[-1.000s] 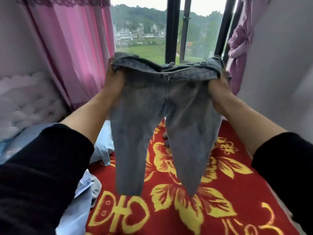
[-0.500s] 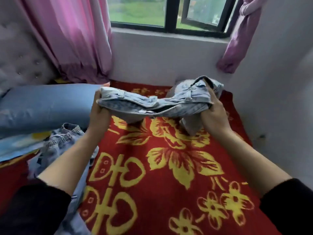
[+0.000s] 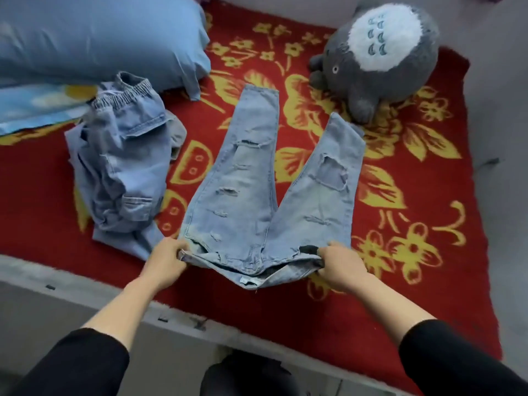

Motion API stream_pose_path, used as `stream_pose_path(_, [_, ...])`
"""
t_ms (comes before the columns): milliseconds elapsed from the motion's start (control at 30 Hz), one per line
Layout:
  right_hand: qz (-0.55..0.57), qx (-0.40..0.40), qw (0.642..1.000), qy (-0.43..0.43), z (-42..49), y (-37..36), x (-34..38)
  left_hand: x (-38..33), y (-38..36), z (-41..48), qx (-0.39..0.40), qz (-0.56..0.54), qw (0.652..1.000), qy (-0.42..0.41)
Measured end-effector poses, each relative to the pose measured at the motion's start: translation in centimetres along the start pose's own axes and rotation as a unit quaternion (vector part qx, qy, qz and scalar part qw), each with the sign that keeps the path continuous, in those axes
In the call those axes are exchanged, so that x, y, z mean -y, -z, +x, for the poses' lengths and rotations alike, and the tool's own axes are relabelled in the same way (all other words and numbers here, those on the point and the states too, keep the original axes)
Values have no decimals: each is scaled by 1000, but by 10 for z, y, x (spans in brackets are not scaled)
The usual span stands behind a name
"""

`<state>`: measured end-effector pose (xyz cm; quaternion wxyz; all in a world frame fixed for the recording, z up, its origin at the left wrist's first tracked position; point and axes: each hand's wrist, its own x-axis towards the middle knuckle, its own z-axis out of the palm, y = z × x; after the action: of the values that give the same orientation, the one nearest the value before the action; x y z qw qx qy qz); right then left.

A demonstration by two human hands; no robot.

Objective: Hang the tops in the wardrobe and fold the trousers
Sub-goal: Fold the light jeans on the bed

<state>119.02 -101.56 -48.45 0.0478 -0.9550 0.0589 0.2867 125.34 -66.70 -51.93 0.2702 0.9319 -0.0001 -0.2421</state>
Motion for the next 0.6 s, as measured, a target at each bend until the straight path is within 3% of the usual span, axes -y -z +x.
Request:
stream_pose_path(100, [34,23,998,48,-6,-46,13,36,-26,-15,19,97,994,43])
stream_pose_path(233, [25,121,989,77,-8,-104,23,62,-58,-19,19,155,983,93])
stream_pose_path(400, [101,234,966,45,0,-164,30,62,-107,-27,76,178,968,162])
stream_pose_path(467, [136,233,963,23,6,-177,26,48,-135,-35,70,148,975,148])
stream_pose_path(600, [202,145,967,-54,28,-184,2,-9,-203,-54,108,92,988,61])
